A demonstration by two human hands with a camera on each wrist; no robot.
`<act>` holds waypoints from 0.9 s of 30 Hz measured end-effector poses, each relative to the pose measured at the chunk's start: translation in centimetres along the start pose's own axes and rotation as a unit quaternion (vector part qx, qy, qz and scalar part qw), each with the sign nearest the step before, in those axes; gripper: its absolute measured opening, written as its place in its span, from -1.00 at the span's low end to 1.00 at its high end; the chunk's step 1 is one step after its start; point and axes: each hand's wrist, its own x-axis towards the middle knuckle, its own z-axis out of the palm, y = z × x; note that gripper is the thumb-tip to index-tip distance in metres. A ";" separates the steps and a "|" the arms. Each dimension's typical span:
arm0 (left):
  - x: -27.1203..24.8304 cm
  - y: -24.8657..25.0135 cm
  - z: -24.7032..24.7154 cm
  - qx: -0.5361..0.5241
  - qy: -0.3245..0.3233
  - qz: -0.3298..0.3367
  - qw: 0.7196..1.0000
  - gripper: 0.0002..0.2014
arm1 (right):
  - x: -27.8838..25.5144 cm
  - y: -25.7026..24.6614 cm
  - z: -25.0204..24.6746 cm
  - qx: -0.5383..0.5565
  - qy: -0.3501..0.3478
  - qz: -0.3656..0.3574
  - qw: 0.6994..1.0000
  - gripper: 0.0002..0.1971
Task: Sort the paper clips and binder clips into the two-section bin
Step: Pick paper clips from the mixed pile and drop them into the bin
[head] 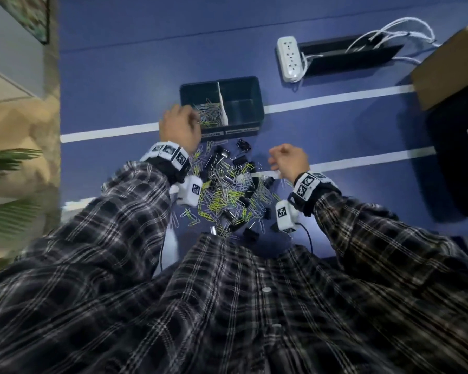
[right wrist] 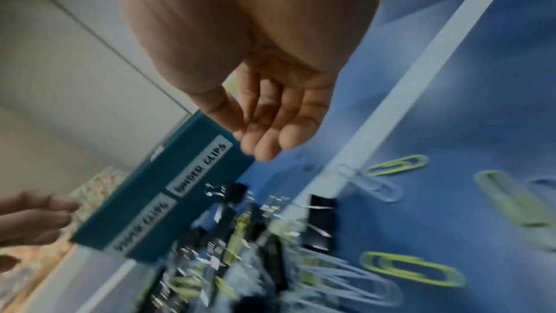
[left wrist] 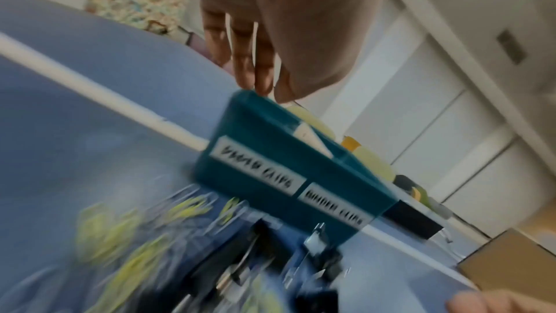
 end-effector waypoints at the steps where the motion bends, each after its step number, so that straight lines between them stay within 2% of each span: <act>1: -1.4 -0.8 0.2 -0.004 0.003 -0.022 1.000 -0.85 | -0.1 0.9 -0.2 -0.041 0.018 -0.020 0.999 -0.89; 3: -4.2 -2.7 1.3 -0.012 -0.047 -0.056 0.997 -0.87 | -0.5 2.6 -0.8 -0.118 0.032 -0.041 0.992 -0.82; 6: -8.7 -5.5 3.4 -0.002 -0.199 -0.067 0.978 -0.74 | -1.7 4.6 -1.1 -0.221 0.031 -0.066 0.972 -0.64; 7: -10.1 -6.0 4.0 0.008 -0.226 -0.062 0.972 -0.69 | -1.8 5.3 -0.9 -0.250 0.028 -0.069 0.965 -0.60; 9: -12.5 -6.2 4.7 0.026 -0.219 -0.050 0.974 -0.64 | -2.4 6.1 -0.6 -0.255 0.017 -0.075 0.964 -0.53; 12: -14.3 -6.0 4.9 0.010 -0.205 -0.033 0.978 -0.65 | -3.1 6.6 -0.6 -0.172 -0.009 -0.057 0.983 -0.45; 14: -14.8 -6.0 4.8 -0.004 -0.210 -0.018 0.978 -0.67 | -3.4 6.8 -0.8 -0.141 0.018 -0.053 0.988 -0.45; 16: -15.2 -6.1 4.7 -0.019 -0.213 -0.011 0.977 -0.68 | -3.4 7.0 -0.9 -0.159 0.039 -0.051 0.985 -0.47; 20: -15.7 -6.1 4.8 -0.013 -0.231 0.006 0.973 -0.62 | -3.5 7.5 -1.1 -0.236 0.002 -0.069 0.969 -0.46; 22: -15.9 -6.3 4.7 -0.018 -0.229 0.012 0.973 -0.59 | -3.6 8.0 -1.7 -0.241 0.025 -0.069 0.968 -0.52; 24: -16.2 -6.8 4.5 -0.007 -0.210 0.004 0.978 -0.55 | -3.7 8.9 -2.7 -0.246 0.036 -0.037 0.968 -0.63; 27: -16.7 -7.6 4.1 -0.005 -0.181 -0.029 0.983 -0.60 | -3.5 10.7 -4.1 -0.249 0.000 0.016 0.968 -0.73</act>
